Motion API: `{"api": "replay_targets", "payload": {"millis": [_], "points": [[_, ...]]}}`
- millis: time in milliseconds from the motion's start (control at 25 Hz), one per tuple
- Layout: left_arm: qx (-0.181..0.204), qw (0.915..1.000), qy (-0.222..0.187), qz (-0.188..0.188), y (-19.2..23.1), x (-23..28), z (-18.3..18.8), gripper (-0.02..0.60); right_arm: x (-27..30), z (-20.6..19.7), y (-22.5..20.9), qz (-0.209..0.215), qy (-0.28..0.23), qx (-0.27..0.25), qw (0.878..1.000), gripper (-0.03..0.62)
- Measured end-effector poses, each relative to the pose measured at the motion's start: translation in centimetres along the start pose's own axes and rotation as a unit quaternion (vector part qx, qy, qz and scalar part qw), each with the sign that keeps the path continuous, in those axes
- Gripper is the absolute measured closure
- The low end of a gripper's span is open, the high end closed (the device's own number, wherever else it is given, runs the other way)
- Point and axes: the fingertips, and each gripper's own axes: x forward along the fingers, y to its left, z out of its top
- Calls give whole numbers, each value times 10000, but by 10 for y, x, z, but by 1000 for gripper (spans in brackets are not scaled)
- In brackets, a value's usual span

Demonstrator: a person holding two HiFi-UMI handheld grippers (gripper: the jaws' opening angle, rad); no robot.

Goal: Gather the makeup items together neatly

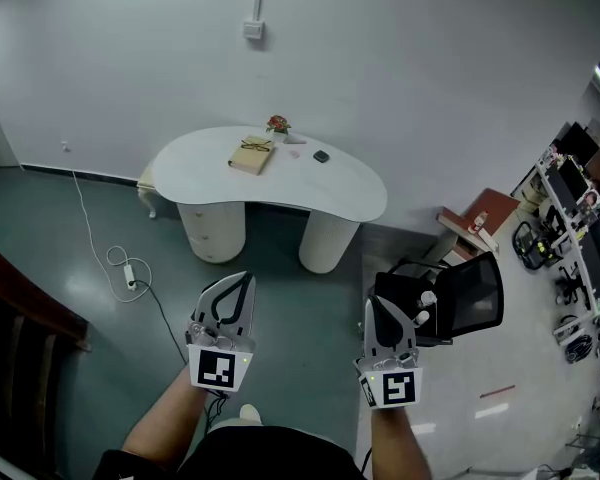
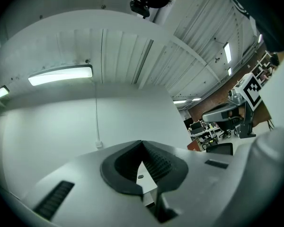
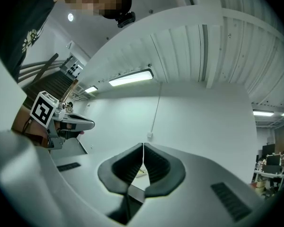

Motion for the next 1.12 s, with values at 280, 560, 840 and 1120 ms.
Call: {"api": "replay_targets", "payload": {"millis": [280,560,840,1120], "points": [[-153,9999,-7,-40,12,7,-11,565,7,1,5,-106,68,3,9999,568],[-256,9996,-39,-67,24,11,-18,565,14,0,14,-100,157,-32,9998,568],[-142,9998,23,-150,25,33,-30,565,31,-7,-1,-170,136,-18,9998,568],[-163,9998,63,-92,26,78,-44,565,64,-26,-29,-112,96,71,9999,568]]}}
